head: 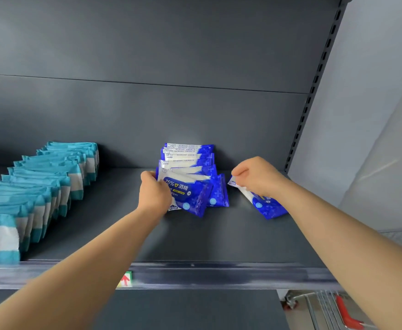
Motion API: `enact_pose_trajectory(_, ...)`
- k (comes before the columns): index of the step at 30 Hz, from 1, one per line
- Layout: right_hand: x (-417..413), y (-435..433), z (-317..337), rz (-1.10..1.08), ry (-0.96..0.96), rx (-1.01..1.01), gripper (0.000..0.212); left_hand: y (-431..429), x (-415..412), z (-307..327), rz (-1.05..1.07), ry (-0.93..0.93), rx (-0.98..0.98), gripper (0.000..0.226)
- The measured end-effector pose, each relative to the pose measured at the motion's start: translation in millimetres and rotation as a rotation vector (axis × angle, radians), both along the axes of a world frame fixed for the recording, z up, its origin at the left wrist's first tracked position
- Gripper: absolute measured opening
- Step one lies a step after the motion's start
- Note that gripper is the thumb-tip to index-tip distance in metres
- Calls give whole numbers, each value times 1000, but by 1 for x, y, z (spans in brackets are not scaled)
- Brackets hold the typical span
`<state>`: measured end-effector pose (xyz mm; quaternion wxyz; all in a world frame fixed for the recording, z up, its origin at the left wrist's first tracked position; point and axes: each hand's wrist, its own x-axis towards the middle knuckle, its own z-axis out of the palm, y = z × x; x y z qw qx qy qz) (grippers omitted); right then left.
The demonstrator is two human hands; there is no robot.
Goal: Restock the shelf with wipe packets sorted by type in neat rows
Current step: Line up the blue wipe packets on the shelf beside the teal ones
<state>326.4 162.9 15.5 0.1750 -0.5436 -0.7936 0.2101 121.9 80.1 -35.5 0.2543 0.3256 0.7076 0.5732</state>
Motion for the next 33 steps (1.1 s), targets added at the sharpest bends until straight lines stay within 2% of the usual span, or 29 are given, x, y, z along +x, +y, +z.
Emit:
enact_pose_trajectory(2, 12, 17, -1, -33, -157, 114, 37, -2, -1, -4, -24, 122, 22, 36)
enact_pose_trajectory(4, 21, 27, -6, -38, -293, 70, 47, -2, -6, -5, -62, 264, 1, 42)
enact_pose_trajectory(6, 27, 35, -10, -43, -343, -11, 48, -1, -11, -6, -84, 328, -50, 37)
enact_pose_trajectory(8, 31, 40, -14, -53, -270, -87, 52, -1, -13, -7, -139, 295, -97, 28)
enact_pose_trajectory(9, 33, 42, -14, -59, -218, -109, 56, -4, -13, -7, -188, 263, -122, 13)
enact_pose_trajectory(10, 35, 44, -16, -73, -170, -120, 58, -7, -13, -5, -237, 252, -141, 15)
enact_pose_trajectory(12, 37, 48, -16, -90, -84, -96, 40, -8, -15, -6, -292, 288, -156, 49)
enact_pose_trajectory(13, 38, 49, -14, -93, -43, -69, 30, -8, -17, -5, -292, 319, -141, 56)
enact_pose_trajectory(15, 38, 47, -5, -72, 64, -13, 19, -8, -13, 0, -301, 339, -84, 60)
enact_pose_trajectory(17, 38, 43, 9, -59, 192, 42, 20, -8, -8, 2, -316, 352, -57, 61)
enact_pose_trajectory(20, 35, 31, 25, 21, 414, -142, 14, -9, -5, 2, -314, 424, -79, 62)
enact_pose_trajectory(22, 27, 18, 22, 140, 417, -280, 17, -10, -10, 2, -268, 467, -103, 58)
enact_pose_trajectory(24, 14, 6, 12, 212, 304, -273, 22, -11, -18, 3, -277, 459, -109, 46)
enact_pose_trajectory(26, -1, -3, 1, 216, 253, -228, 24, -13, -21, 5, -325, 339, -78, 35)
enact_pose_trajectory(28, -14, -9, -10, 220, 270, -224, 28, -16, -19, 6, -361, 316, -87, 51)
enact_pose_trajectory(30, -24, -11, -16, 238, 273, -199, 28, -17, -16, 5, -357, 401, -139, 72)
enact_pose_trajectory(33, -20, -5, -16, 107, 299, -32, 23, -15, -14, -2, -332, 439, -160, 83)
